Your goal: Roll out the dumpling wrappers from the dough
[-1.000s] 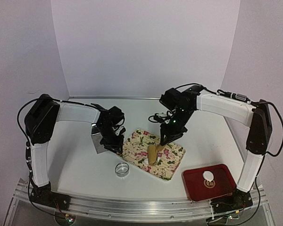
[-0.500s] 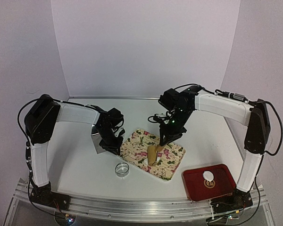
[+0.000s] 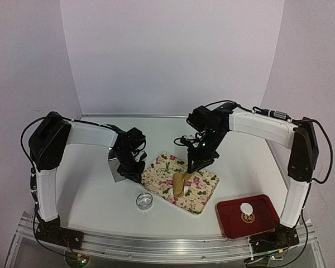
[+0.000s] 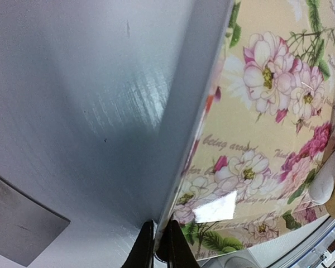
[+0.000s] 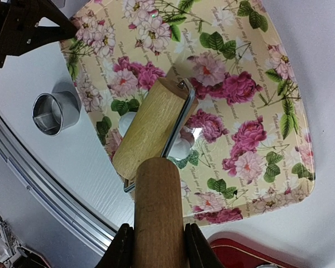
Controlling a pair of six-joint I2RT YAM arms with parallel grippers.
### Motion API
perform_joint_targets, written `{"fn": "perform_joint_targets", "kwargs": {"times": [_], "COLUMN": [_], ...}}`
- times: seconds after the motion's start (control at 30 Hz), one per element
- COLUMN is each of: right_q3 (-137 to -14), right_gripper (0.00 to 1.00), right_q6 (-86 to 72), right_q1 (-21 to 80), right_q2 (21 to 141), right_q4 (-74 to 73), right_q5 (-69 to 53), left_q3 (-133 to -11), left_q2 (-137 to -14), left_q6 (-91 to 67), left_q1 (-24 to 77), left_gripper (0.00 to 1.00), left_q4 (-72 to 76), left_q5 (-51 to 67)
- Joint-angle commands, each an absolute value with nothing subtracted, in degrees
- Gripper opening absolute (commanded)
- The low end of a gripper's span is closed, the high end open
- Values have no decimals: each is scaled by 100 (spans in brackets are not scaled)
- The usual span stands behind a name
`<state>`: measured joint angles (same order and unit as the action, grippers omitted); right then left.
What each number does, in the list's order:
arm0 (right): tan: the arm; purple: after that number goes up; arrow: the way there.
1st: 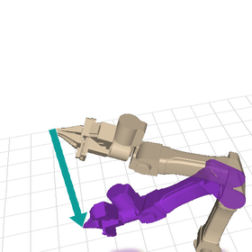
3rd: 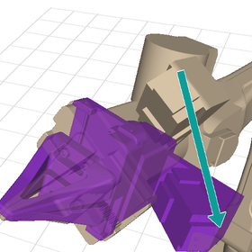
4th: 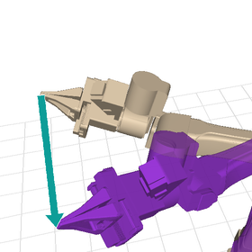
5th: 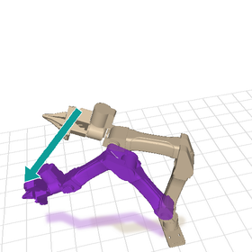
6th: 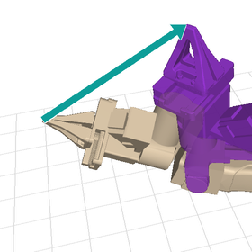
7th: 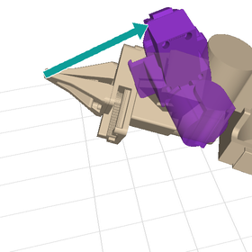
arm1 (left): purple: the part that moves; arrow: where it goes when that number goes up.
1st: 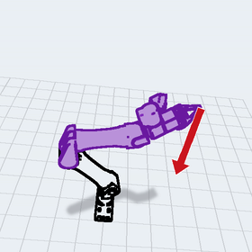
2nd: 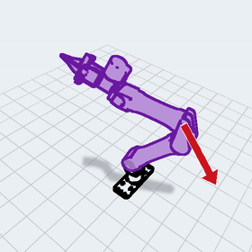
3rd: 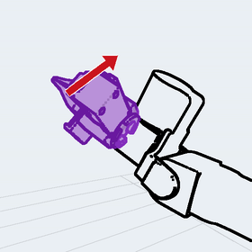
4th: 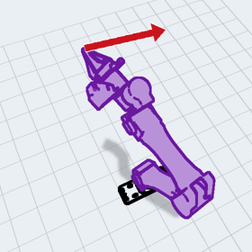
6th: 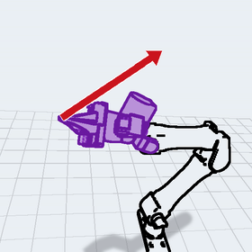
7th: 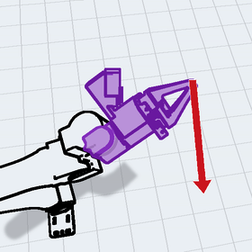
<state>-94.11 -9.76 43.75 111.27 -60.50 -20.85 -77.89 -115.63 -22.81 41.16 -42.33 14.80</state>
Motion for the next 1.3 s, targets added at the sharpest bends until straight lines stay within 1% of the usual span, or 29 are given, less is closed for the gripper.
{"fn": "perform_joint_targets", "kwargs": {"times": [0.0,0.67,0.9,1.27], "right_q3": [-8624,-8775,-9093,-9131], "right_gripper": [0,0,0,0], "right_q6": [-1054,-1300,-1369,-1392], "right_q1": [4495,4802,4833,4980], "right_q2": [12398,12737,12908,13020], "right_q4": [-6400,-6138,-6137,-6126], "right_q5": [-670,-446,-493,-518], "left_q3": [-7943,-8101,-8120,-8146], "left_q2": [-11724,-11804,-11809,-11810], "left_q6": [-2022,-2056,-2065,-2068], "left_q1": [4175,4175,4175,4183], "left_gripper": [0,0,0,0], "left_q4": [-4157,-4158,-4135,-4123], "left_q5": [1406,1425,1429,1415]}}
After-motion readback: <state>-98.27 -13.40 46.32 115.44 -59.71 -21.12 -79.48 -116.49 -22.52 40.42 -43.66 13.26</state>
